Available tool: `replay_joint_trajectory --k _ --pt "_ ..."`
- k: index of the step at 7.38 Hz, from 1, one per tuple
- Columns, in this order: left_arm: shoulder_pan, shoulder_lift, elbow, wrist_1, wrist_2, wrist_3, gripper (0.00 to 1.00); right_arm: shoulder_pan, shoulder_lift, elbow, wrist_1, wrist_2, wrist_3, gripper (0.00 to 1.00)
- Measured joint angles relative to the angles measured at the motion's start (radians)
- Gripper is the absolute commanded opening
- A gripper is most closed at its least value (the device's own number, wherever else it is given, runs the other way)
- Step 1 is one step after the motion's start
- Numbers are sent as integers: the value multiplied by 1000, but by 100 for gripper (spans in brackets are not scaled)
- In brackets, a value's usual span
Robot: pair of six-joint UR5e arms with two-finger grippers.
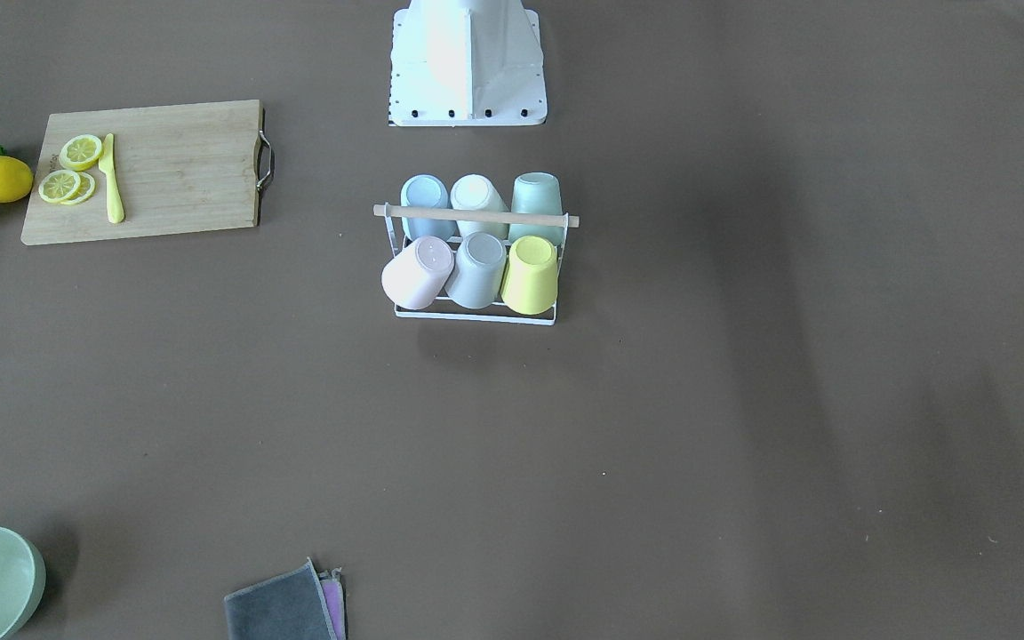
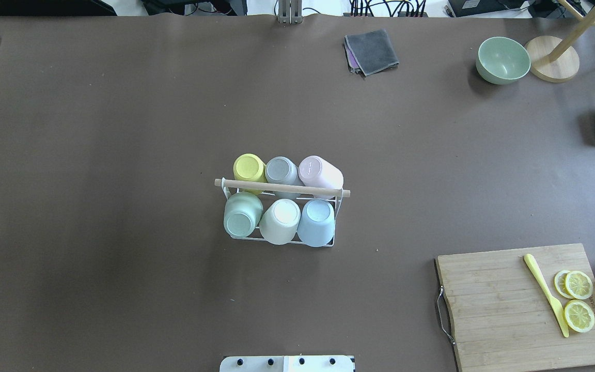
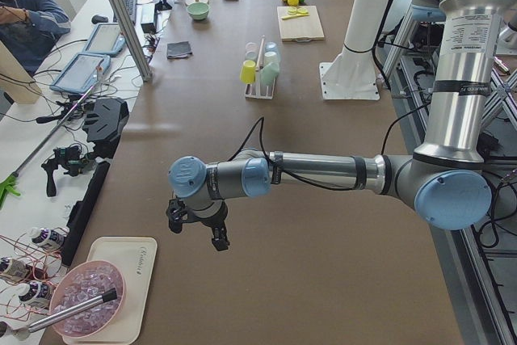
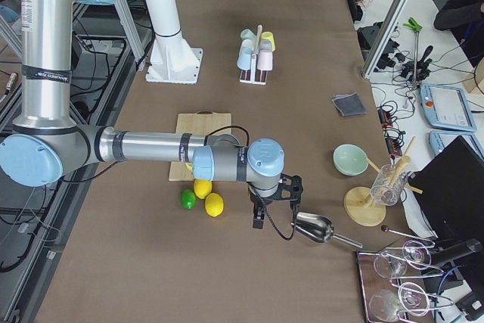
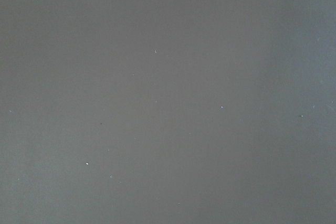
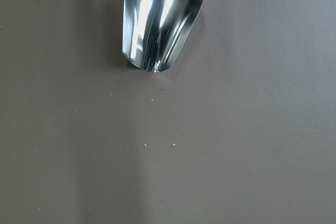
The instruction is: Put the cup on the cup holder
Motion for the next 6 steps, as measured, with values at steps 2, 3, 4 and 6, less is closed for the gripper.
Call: replay_joint_trajectory --k 2,3,4,6 --pt "6 -5 -23 36 62 0 98 0 1 -2 0 0 1 100" --pt "7 -5 -29 39 96 1 98 0 1 -2 0 -1 1 100" --pt "7 -4 -32 38 110 0 98 0 0 -3 0 -1 0 100" --pt "7 1 -33 31 120 2 98 2 -3 -2 1 -1 -7 100"
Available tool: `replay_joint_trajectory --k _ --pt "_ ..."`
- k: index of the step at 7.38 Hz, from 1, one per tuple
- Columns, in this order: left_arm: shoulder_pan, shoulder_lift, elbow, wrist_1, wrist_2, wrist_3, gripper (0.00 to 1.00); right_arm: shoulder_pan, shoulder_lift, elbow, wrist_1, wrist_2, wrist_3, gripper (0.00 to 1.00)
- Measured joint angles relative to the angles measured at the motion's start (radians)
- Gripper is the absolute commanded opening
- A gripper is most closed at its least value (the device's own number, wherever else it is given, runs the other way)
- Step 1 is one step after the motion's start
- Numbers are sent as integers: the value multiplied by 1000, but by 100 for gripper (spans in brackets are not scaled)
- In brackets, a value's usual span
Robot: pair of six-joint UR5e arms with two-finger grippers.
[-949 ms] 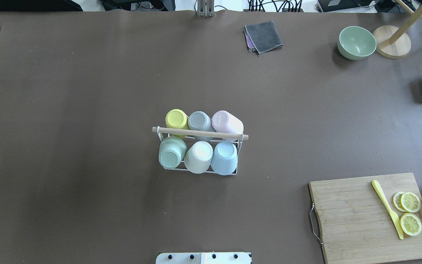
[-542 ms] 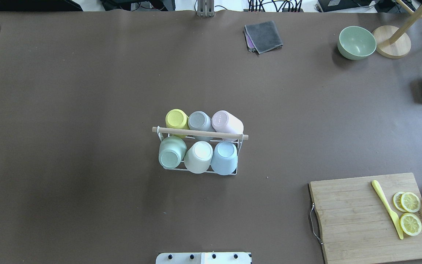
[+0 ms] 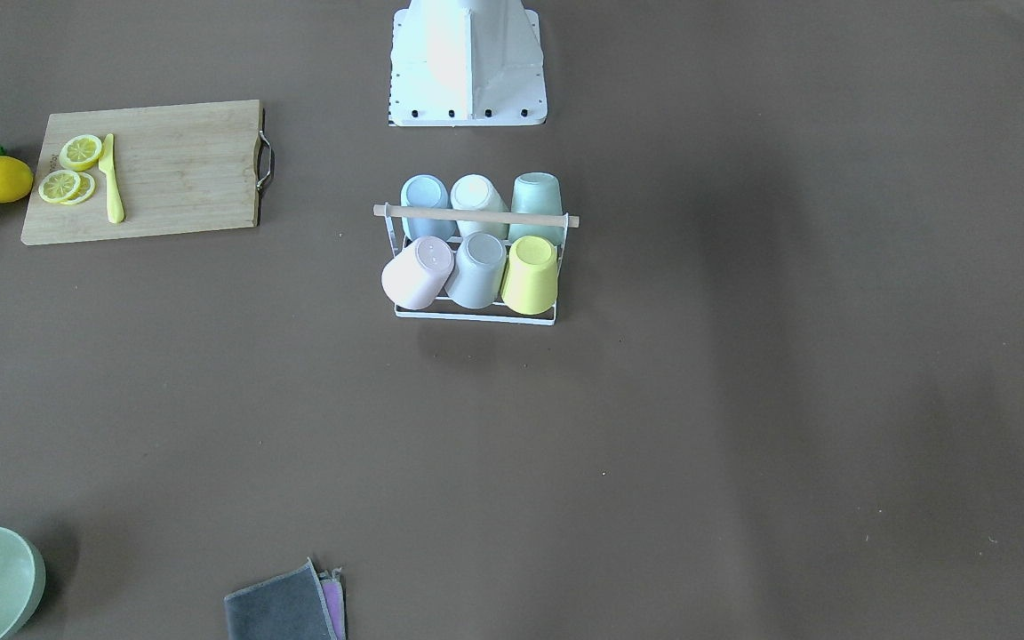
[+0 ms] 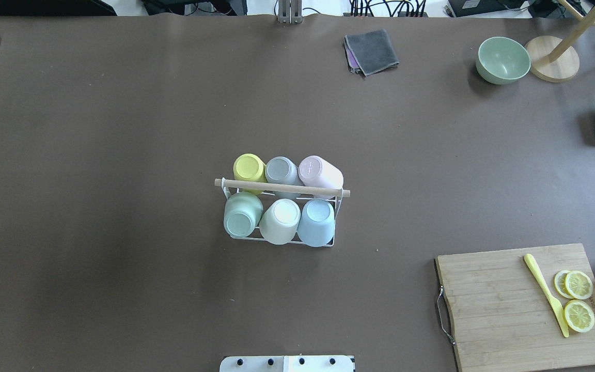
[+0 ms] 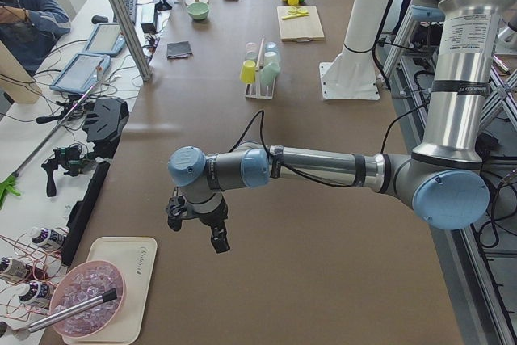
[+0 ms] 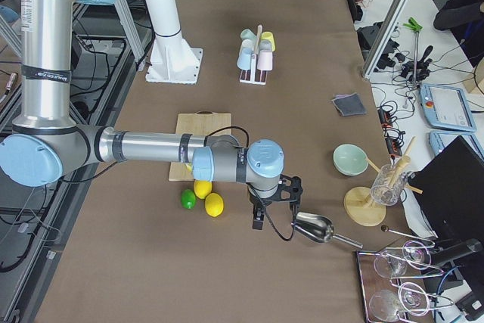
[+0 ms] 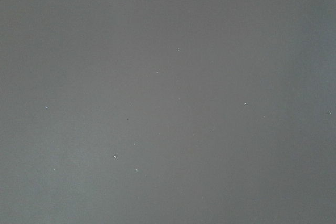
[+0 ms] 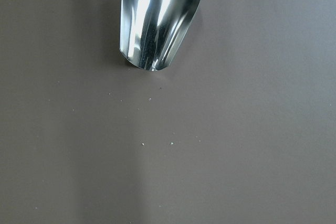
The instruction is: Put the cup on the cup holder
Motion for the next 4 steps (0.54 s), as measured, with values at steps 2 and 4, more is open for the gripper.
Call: replay_joint_trajectory --k 2,4 --pt "1 3 3 -22 3 1 98 3 -2 1 0 0 -4 100" --pt "1 3 6 -30 3 1 98 6 -3 1 0 1 -5 100"
